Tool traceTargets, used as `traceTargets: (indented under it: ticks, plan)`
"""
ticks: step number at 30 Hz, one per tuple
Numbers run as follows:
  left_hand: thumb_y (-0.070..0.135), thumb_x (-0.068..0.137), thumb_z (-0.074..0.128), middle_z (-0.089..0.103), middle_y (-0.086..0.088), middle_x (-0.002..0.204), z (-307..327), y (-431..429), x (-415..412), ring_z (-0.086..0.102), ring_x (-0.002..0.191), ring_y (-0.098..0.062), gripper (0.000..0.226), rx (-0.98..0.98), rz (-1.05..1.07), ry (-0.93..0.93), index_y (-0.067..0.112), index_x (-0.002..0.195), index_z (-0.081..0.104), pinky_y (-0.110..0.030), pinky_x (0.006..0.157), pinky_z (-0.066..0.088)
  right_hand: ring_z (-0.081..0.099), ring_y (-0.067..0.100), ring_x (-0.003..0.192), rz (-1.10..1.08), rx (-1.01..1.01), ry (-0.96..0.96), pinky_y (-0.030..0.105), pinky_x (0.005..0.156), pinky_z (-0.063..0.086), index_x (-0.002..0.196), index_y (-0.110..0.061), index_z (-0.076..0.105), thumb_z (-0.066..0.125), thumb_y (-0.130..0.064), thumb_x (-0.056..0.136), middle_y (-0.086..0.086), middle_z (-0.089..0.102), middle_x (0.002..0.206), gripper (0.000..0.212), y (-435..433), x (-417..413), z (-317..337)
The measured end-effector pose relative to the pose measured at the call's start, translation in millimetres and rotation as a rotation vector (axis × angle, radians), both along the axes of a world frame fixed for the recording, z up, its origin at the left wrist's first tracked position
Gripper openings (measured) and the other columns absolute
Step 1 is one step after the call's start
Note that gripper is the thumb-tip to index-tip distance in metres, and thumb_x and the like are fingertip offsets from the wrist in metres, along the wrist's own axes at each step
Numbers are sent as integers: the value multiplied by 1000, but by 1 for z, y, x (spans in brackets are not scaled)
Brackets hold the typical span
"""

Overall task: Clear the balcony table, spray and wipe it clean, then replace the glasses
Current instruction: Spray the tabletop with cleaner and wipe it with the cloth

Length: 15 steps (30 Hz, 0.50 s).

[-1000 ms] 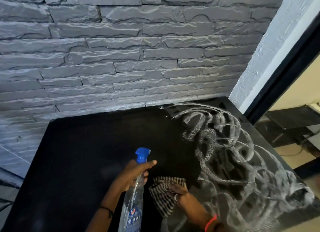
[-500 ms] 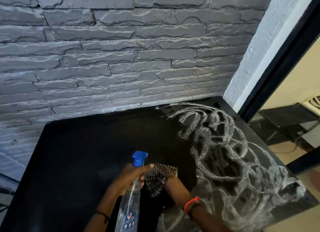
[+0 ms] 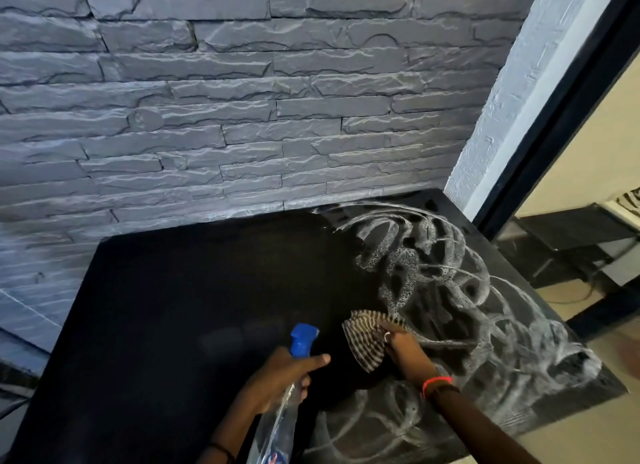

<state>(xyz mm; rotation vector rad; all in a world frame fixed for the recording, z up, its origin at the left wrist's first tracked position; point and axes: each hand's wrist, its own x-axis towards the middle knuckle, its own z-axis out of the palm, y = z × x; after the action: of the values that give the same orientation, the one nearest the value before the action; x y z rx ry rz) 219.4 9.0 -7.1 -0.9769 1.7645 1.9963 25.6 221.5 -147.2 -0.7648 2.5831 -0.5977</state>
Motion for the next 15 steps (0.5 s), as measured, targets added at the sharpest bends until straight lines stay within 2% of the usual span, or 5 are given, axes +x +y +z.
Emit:
traceTargets:
  ticks: [1, 4, 8, 11, 15]
  plan:
    - [29, 79, 76, 48, -1, 50, -2, 8, 5, 47, 41, -12, 32, 2, -8, -17, 10, 83, 52, -23, 43, 42, 53, 24, 119, -28, -11, -11, -5, 71, 39, 120, -13, 58, 40, -87, 54, 10, 59, 127, 101, -2, -7, -3]
    - [27, 76, 79, 50, -1, 48, -9, 30, 17, 47, 39, -12, 30, 8, -29, -67, 10, 78, 54, -22, 43, 41, 46, 23, 126, -29, -63, -108, 3, 101, 22, 122, -2, 59, 41, -52, 84, 15, 52, 134, 66, -31, 2, 44]
    - [23, 74, 81, 53, 3, 41, -16, 52, 28, 50, 35, -8, 23, -46, -4, -99, 12, 73, 60, -18, 41, 42, 44, 22, 129, 38, 20, -71, 16, 109, 21, 126, -3, 56, 48, -9, 90, 15, 50, 136, 37, -37, -1, 46]
    - [24, 73, 81, 55, 6, 41, -16, 65, 36, 51, 31, -2, 24, -39, -15, -127, 14, 79, 60, -14, 37, 42, 47, 23, 126, 55, 34, -22, 21, 109, 27, 126, -4, 55, 48, -7, 89, 16, 53, 133, 38, -37, -3, 41]
    - [24, 75, 80, 54, 3, 65, -17, 73, 39, 48, 29, 7, 30, -53, -3, -110, 18, 79, 51, -7, 36, 39, 53, 25, 120, 46, 42, -2, 25, 107, 34, 123, -4, 58, 51, -8, 88, 16, 57, 128, 37, -37, -9, 28]
